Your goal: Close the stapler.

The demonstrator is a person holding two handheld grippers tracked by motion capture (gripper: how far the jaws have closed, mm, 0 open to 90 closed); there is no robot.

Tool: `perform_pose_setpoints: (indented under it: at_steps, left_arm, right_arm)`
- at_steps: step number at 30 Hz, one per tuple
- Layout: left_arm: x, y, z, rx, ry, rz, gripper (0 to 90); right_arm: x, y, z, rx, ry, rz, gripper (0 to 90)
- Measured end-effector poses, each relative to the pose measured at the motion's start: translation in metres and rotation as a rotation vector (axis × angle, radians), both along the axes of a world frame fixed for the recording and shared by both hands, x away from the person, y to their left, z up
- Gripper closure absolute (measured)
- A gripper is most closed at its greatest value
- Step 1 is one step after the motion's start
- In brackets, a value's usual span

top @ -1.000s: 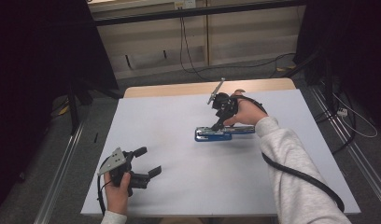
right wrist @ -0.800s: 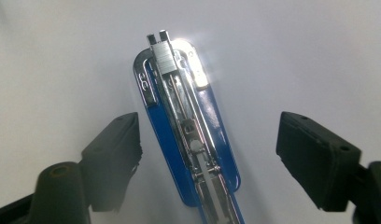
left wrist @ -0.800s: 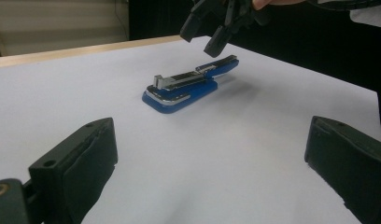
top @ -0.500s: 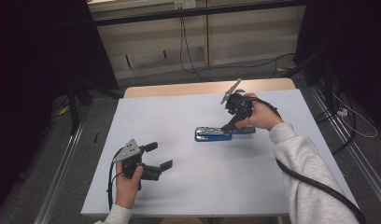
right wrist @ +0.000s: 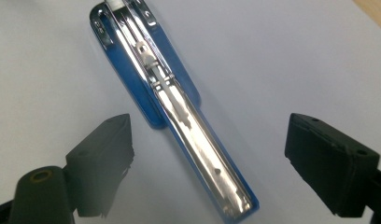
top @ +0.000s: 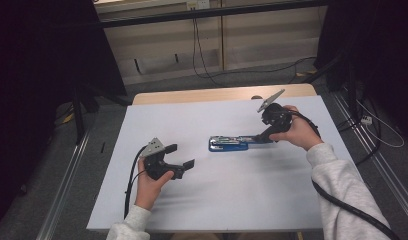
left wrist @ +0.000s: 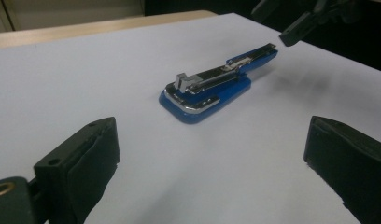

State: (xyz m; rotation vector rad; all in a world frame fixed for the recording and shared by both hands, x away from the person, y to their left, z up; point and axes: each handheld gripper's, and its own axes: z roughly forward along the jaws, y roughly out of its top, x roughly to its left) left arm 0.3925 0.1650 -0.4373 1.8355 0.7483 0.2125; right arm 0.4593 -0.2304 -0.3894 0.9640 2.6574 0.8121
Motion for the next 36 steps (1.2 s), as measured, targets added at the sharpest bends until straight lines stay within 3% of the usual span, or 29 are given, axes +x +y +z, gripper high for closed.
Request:
perform_pose_setpoints:
  at_steps: [2, 3, 6, 10, 11, 12, 13, 17, 18, 19, 22, 23, 25, 27, 29, 33, 34, 36]
  left_arm:
    - [0.004, -0.002, -0.001, -0.005, 0.009, 0.002, 4.5]
    - [0.008, -0.005, -0.001, 0.021, 0.008, 0.007, 6.0]
    - [0.012, -0.008, -0.005, 0.015, 0.024, 0.020, 12.2]
    - [0.016, -0.014, -0.005, 0.056, 0.013, 0.021, 16.9]
    - [0.018, -0.016, -0.005, 0.055, 0.008, 0.019, 23.4]
    - [0.019, -0.019, -0.005, 0.055, 0.009, 0.018, 23.4]
    - [0.020, -0.021, -0.005, 0.064, 0.009, 0.014, 31.6]
    - [0.027, -0.028, -0.006, 0.109, 0.019, 0.030, 49.8]
    - [0.029, -0.030, -0.007, 0.110, 0.032, 0.029, 49.8]
    - [0.032, -0.032, -0.009, 0.118, 0.054, 0.043, 58.3]
    - [0.035, -0.034, -0.011, 0.137, 0.050, 0.048, 70.1]
    - [0.036, -0.034, -0.013, 0.139, 0.057, 0.055, 70.1]
    - [0.042, -0.035, -0.018, 0.145, 0.085, 0.061, 79.1]
    - [0.043, -0.035, -0.021, 0.145, 0.091, 0.064, 81.1]
    - [0.047, -0.035, -0.025, 0.168, 0.089, 0.069, 89.7]
    - [0.054, -0.040, -0.025, 0.187, 0.094, 0.061, 90.0]
    - [0.056, -0.043, -0.025, 0.171, 0.098, 0.061, 90.0]
    - [0.059, -0.049, -0.024, 0.179, 0.104, 0.055, 90.0]
  right_arm:
    - [-0.006, -0.010, -0.003, 0.003, -0.004, -0.030, 15.9]
    - [-0.008, -0.013, -0.004, 0.017, -0.002, -0.041, 16.0]
    - [-0.013, -0.022, -0.007, 0.012, -0.016, -0.061, 16.9]
    - [-0.018, -0.030, -0.009, 0.011, -0.014, -0.076, 18.7]
    - [-0.021, -0.035, -0.010, 0.009, -0.023, -0.083, 20.7]
    - [-0.021, -0.035, -0.010, 0.009, -0.023, -0.083, 20.7]
    - [-0.024, -0.040, -0.011, 0.026, -0.022, -0.093, 23.0]
    - [-0.031, -0.050, -0.012, 0.033, -0.026, -0.125, 31.5]
    - [-0.031, -0.050, -0.012, 0.033, -0.026, -0.125, 31.5]
    - [-0.034, -0.057, -0.012, 0.052, -0.031, -0.148, 34.9]
    - [-0.039, -0.065, -0.014, 0.068, -0.040, -0.184, 42.7]
    - [-0.039, -0.065, -0.014, 0.068, -0.040, -0.184, 42.7]
    - [-0.044, -0.071, -0.018, 0.055, -0.039, -0.203, 54.5]
    - [-0.045, -0.071, -0.020, 0.044, -0.035, -0.208, 58.8]
    - [-0.047, -0.071, -0.028, 0.058, -0.029, -0.215, 67.3]
    - [-0.048, -0.070, -0.035, 0.075, -0.026, -0.221, 76.7]
    - [-0.047, -0.069, -0.037, 0.073, -0.020, -0.225, 77.8]
    - [-0.046, -0.064, -0.044, 0.049, -0.023, -0.222, 82.9]
